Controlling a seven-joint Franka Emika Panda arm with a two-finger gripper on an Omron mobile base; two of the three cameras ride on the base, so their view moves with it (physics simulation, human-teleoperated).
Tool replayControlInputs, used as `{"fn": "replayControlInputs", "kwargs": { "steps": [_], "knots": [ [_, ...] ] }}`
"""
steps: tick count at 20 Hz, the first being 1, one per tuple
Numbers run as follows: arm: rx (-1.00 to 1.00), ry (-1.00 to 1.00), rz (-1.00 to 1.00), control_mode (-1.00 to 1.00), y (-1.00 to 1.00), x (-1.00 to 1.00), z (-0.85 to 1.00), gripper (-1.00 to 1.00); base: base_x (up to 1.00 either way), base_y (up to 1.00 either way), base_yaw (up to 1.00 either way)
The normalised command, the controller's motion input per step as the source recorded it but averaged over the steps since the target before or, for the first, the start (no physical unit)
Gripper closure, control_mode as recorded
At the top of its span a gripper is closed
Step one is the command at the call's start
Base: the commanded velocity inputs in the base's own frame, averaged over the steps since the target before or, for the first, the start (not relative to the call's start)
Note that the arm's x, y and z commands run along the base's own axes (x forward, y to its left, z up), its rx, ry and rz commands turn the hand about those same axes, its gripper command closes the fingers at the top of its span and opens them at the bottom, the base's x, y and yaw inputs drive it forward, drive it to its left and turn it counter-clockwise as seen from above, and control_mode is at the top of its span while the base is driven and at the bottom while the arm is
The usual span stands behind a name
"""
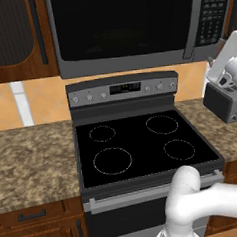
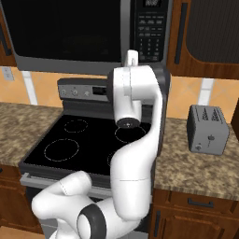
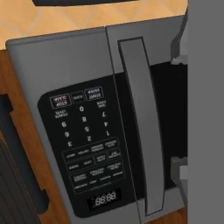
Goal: Open the microwave, place the bowl with waffle inside the microwave, then close the microwave door and turn it on.
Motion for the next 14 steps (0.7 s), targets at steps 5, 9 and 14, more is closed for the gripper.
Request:
{"fn": "replayControlInputs", "kwargs": {
  "steps": [5, 9, 14],
  "knots": [
    [0.04, 0.14, 0.0, -1.0, -0.13, 0.19, 0.13, 1.0, 0.0, 0.0, 0.0],
    [0.14, 0.17, 0.0, -1.0, -0.45, 0.28, 0.04, 1.0, 0.0, 0.0, 0.0],
    [0.1, 0.18, 0.0, -1.0, -0.26, 0.31, 0.07, 1.0, 0.0, 0.0, 0.0]
  ]
}}
